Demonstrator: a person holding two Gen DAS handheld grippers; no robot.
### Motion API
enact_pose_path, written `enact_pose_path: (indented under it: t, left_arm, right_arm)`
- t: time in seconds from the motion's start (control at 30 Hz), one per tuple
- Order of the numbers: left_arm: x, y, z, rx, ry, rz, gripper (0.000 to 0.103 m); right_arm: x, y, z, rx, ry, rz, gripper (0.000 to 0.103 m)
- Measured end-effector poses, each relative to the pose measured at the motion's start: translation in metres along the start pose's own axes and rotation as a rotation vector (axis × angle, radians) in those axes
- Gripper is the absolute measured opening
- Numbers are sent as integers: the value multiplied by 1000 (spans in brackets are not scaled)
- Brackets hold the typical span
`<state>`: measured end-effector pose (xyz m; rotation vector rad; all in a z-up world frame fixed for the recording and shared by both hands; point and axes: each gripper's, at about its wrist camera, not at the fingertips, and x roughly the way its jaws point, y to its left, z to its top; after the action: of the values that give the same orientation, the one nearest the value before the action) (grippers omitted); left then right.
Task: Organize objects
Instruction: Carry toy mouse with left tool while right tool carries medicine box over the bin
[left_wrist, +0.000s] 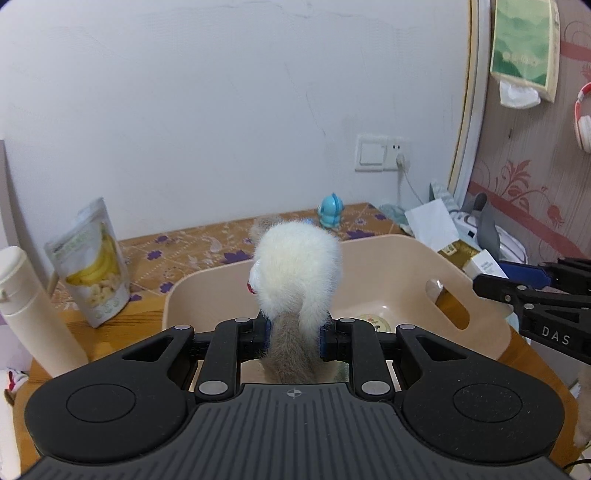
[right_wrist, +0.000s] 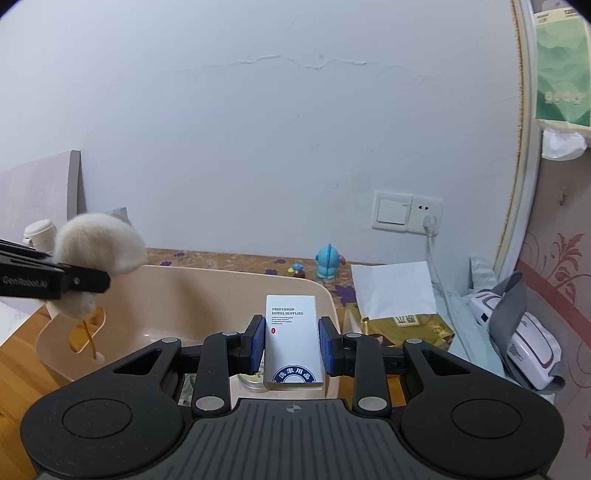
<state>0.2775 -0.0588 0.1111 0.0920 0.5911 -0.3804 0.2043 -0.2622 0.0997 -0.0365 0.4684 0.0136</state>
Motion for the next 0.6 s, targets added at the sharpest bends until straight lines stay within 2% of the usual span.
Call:
enact_pose_path:
  t: [0.3, 0.6]
  left_arm:
    - [47, -8, -6, 20, 85, -1, 22]
    - [69, -10, -13, 63, 153, -8, 23]
  right_arm:
    - [34, 3, -4, -28, 61, 12, 30]
    - [60, 7, -9, -65, 144, 29, 30]
